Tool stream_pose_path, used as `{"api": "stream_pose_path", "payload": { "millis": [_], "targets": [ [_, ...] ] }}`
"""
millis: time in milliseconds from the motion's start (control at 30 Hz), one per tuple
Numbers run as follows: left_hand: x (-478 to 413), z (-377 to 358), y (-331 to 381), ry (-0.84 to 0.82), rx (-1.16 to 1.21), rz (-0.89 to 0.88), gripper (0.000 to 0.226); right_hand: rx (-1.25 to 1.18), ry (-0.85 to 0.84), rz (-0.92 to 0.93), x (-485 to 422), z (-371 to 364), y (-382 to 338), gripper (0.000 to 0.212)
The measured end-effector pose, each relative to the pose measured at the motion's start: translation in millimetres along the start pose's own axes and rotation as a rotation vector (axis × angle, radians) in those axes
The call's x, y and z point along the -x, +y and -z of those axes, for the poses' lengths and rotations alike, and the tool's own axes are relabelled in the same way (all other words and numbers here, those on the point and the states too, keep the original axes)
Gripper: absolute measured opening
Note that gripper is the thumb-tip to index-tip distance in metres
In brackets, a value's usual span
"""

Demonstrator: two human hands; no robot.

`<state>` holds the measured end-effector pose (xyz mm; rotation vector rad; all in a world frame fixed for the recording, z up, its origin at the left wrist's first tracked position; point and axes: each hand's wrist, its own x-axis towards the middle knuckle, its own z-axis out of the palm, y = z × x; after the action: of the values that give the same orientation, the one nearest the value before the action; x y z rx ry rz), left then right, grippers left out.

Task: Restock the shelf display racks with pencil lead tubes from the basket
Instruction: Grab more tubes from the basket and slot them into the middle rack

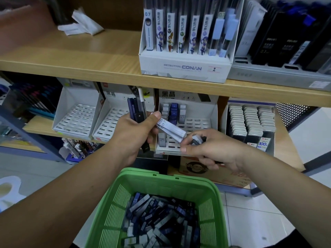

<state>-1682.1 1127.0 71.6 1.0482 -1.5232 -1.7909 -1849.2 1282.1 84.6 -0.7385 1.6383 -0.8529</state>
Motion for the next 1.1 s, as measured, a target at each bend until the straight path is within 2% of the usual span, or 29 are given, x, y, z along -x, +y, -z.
{"api": "stream_pose_path", "payload": {
  "millis": [133, 267, 500, 567, 667, 767, 867, 1100],
  "targets": [
    [3, 0, 3, -0.033, -0.036, -0.011, 0.03, -0.098, 0.149, 0.166, 1, 4, -4, 0.034],
    [14, -11, 2, -0.106, -0.048, -0.001, 0.026, -0.09, 0.164, 0.309, -3, -9, -5, 0.018],
    [18, -16, 6, -0.172, 0.012, 0.009, 0.028, -0.071, 0.079, 0.287, -4, -11, -5, 0.016],
    [16, -14, 8, -0.178, 0.003, 0.013, 0.024, -0.095, 0.157, 0.262, -9, -6, -3, 0.016],
    [11, -8, 7, -0.16, -0.099, 0.017, 0.018, -0.104, 0.415, 0.243, -22, 9, 1, 0.01],
    [10, -4, 4, -0.105, -0.176, 0.006, 0.013, -0.156, 0.614, 0.284, -37, 15, 4, 0.014],
    [14, -3, 5, -0.056, -0.179, 0.008, 0.014, -0.236, 0.661, 0.301, -53, 7, 2, 0.019],
    [11, 1, 8, 0.007, -0.186, -0.06, 0.017, -0.087, 0.7, 0.304, -78, 11, 4, 0.021]
  ]
}}
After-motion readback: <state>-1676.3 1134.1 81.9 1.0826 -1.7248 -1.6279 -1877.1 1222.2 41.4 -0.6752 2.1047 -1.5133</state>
